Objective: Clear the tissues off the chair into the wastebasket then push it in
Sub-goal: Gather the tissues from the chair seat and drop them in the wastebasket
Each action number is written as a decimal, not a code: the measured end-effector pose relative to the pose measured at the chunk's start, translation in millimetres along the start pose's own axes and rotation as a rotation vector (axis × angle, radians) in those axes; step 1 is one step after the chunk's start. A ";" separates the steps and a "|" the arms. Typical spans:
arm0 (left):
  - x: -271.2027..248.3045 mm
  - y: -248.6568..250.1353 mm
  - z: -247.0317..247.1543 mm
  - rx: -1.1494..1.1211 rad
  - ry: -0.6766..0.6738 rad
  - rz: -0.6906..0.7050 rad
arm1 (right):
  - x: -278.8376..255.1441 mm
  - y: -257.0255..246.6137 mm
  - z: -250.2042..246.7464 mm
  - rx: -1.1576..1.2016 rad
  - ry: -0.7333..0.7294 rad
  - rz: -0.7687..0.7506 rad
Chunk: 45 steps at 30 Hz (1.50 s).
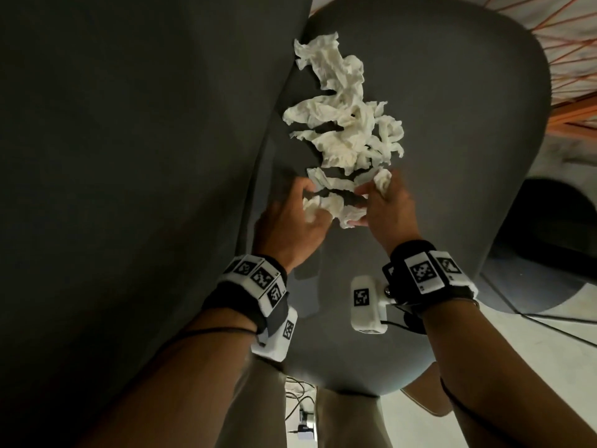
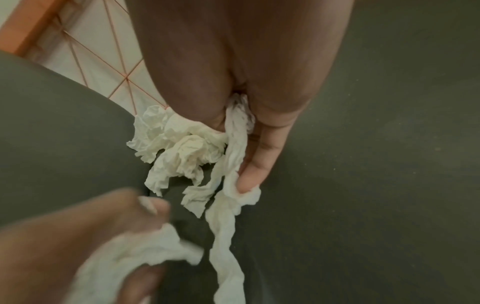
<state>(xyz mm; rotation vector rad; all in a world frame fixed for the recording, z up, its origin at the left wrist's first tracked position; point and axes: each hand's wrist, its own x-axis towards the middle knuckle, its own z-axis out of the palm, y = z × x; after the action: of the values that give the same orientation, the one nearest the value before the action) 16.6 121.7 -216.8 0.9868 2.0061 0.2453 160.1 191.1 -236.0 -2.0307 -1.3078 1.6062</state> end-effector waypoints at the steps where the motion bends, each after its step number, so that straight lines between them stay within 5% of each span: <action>1: 0.1 1.3 4.9 0.045 -0.049 0.035 | 1.0 1.8 0.2 0.004 -0.002 -0.013; 7: -1.7 -14.6 32.3 0.205 -0.044 0.094 | 1.4 5.3 -3.3 -0.074 -0.012 -0.085; 13: -6.4 -22.7 15.8 0.076 0.051 0.051 | 2.4 11.1 1.7 -0.375 -0.051 -0.174; 17: -1.4 -16.0 -2.8 -0.003 0.156 0.057 | 2.2 16.0 2.9 -0.515 -0.075 -0.104; 26: 34.9 41.1 -6.5 -0.037 0.117 0.085 | -10.8 7.1 -21.0 -0.198 0.107 0.079; 31: 52.9 44.9 1.8 0.098 0.194 0.151 | -4.2 9.5 -30.2 -0.157 0.185 -0.042; 39: 25.3 23.2 -6.6 -0.095 0.302 0.195 | 14.7 -24.4 -8.8 -0.135 0.029 -0.292; 45: 2.9 11.1 -14.2 -0.310 0.291 0.008 | 32.6 -31.7 3.5 -0.423 -0.109 -0.149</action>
<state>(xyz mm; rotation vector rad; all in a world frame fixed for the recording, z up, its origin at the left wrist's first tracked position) 10.9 133.7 -204.4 0.7949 2.1386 0.7164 141.3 232.6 -237.8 -2.0227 -1.9275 1.4885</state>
